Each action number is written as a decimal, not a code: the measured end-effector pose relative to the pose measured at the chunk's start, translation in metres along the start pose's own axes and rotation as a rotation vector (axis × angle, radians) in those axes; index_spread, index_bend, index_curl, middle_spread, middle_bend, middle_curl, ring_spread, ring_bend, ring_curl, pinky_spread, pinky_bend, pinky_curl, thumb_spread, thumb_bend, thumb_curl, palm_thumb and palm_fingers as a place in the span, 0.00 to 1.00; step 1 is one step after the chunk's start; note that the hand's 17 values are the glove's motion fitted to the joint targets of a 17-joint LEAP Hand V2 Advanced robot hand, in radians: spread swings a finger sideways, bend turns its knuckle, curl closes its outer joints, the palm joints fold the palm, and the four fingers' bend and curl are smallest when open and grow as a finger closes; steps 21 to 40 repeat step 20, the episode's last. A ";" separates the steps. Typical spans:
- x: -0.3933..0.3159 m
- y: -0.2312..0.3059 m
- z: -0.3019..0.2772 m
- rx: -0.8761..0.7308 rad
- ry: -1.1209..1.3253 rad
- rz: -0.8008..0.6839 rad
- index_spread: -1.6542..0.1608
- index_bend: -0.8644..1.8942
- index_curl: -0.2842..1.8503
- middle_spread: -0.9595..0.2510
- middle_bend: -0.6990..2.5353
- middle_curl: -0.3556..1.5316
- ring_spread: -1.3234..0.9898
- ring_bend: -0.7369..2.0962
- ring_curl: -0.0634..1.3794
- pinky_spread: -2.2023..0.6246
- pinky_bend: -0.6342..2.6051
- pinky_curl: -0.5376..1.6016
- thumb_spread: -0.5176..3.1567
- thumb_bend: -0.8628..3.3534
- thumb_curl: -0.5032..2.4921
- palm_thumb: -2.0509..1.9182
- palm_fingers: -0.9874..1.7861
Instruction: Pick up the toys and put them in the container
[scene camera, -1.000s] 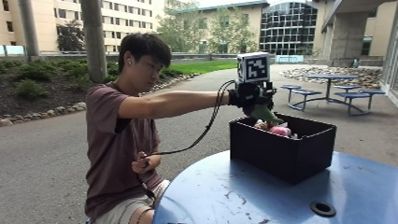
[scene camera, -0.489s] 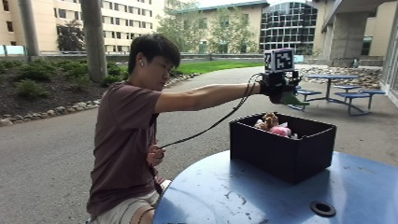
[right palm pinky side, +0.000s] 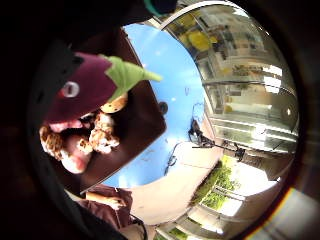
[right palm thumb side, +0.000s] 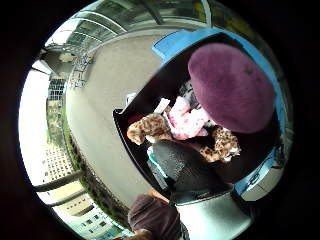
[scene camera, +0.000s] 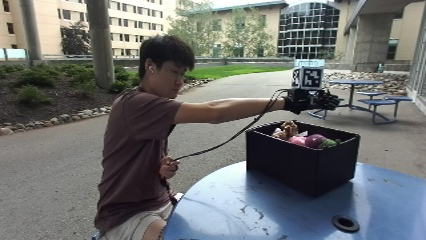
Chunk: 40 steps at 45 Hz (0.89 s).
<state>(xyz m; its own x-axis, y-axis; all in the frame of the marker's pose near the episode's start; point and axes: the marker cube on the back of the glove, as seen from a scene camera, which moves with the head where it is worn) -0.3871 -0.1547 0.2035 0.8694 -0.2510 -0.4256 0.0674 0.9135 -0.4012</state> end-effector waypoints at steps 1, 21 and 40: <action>0.002 0.005 0.003 0.013 0.022 -0.098 0.78 0.35 0.49 0.72 0.38 0.49 0.48 0.56 0.48 0.72 0.54 0.54 0.37 0.17 0.45 0.53 0.07; 0.037 0.037 0.028 0.045 0.067 -0.280 0.81 0.33 0.29 0.81 0.24 0.37 0.56 0.36 0.31 0.78 0.43 0.46 0.45 0.19 0.34 0.50 0.22; 0.037 0.037 0.028 0.045 0.067 -0.280 0.81 0.33 0.29 0.81 0.24 0.37 0.56 0.36 0.31 0.78 0.43 0.46 0.45 0.19 0.34 0.50 0.22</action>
